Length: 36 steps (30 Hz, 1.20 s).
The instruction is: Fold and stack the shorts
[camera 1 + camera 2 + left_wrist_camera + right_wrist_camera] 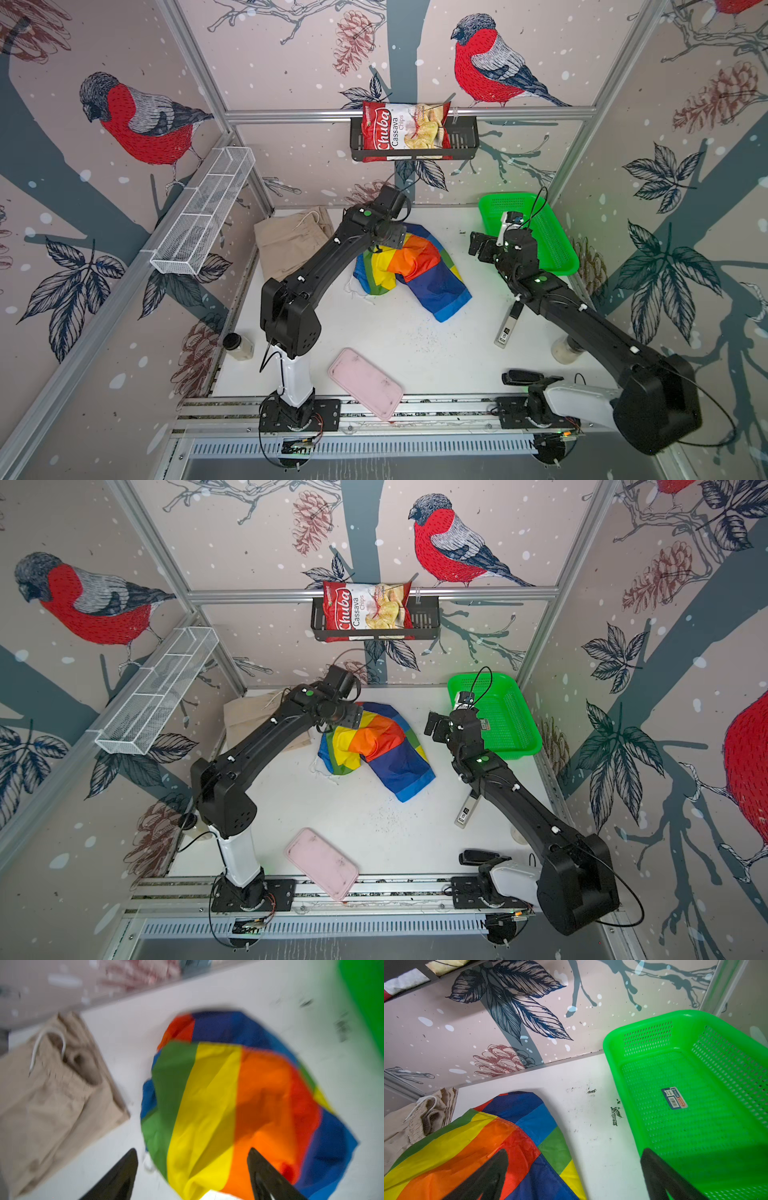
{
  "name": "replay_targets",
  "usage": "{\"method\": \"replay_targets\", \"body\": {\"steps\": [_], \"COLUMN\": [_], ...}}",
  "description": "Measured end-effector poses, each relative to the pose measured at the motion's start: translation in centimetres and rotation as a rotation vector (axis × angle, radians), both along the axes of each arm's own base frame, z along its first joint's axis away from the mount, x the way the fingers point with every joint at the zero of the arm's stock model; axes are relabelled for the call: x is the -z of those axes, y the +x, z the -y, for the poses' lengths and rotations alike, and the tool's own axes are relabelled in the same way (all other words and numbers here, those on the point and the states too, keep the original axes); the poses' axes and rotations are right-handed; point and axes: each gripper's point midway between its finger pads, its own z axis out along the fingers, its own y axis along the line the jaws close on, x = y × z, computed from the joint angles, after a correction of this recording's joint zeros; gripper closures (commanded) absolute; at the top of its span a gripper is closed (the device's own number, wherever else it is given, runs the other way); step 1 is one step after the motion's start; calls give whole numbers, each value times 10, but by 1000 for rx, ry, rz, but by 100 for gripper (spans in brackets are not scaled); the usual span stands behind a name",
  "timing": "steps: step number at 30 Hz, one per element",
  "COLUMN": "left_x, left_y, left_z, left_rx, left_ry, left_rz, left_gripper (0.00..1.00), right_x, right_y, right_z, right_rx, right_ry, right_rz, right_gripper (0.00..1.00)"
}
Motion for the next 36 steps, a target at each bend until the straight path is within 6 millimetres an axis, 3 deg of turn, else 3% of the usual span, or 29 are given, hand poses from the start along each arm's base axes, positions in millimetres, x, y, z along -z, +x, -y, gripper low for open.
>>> {"method": "replay_targets", "body": {"steps": [2,4,7,9,13,17,20,24,25,27,31,34,36], "left_x": [30,46,50,51,59,62,74,95,101,109,122,129,133], "left_y": [-17,-33,-51,-58,-63,-42,-27,-13,-10,-6,0,4,6], "left_z": [-30,-62,-106,-115,-112,-102,-89,-68,-63,-57,-46,-37,-31], "left_rx": [-79,-164,-298,-335,-348,-366,-366,-333,-322,-321,-295,-269,-262], "left_ry": [29,4,-72,-150,-287,-373,-442,-526,-543,-570,-617,-656,-686], "left_rz": [-64,-95,-79,-55,-8,44,32,-5,-17,-31,-48,-63,-79], "left_gripper": [12,8,5,3,4,4,5,6,6,6,7,8,10], "right_x": [4,11,18,20,30,44,58,85,96,113,136,155,171], "right_y": [3,5,4,4,0,-2,0,6,9,16,35,46,45], "right_z": [-4,-9,-18,-29,-80,-148,-193,-240,-247,-246,-215,-184,-168], "right_rx": [-9,-27,-56,-82,-184,-311,-391,-493,-513,-522,-469,-401,-365], "right_ry": [-1,0,1,0,-22,-73,-129,-188,-198,-212,-180,-163,-160], "right_rz": [-12,-34,-57,-63,-90,-116,-131,-157,-172,-205,-279,-334,-377], "right_gripper": [1,0,1,0,1,1,0,2,7,24,82,96,98]}}
